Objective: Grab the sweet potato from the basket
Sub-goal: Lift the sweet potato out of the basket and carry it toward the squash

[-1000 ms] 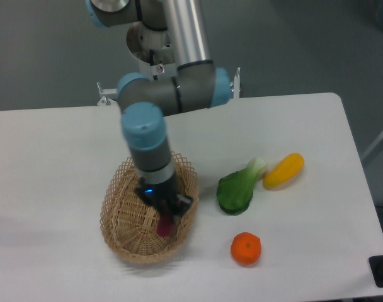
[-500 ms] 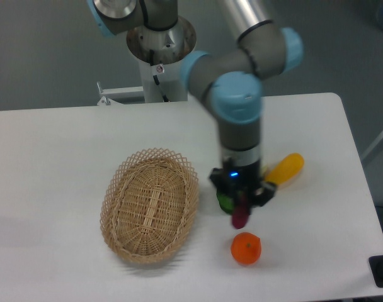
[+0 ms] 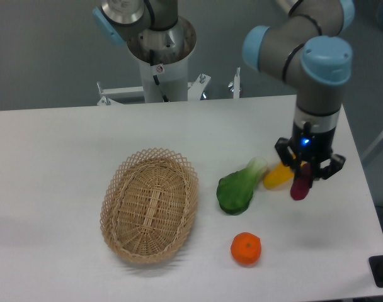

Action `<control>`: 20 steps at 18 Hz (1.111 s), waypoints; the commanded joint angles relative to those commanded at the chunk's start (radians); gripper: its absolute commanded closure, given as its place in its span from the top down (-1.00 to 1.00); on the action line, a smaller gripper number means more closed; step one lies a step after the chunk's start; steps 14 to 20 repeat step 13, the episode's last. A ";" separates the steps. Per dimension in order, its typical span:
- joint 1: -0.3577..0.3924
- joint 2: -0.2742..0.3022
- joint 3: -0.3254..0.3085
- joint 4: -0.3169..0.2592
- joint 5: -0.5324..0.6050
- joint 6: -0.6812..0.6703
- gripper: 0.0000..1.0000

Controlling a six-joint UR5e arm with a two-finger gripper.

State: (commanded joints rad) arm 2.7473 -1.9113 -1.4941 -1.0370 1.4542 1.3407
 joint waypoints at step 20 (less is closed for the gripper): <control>-0.003 0.009 0.000 0.000 0.009 0.000 -0.50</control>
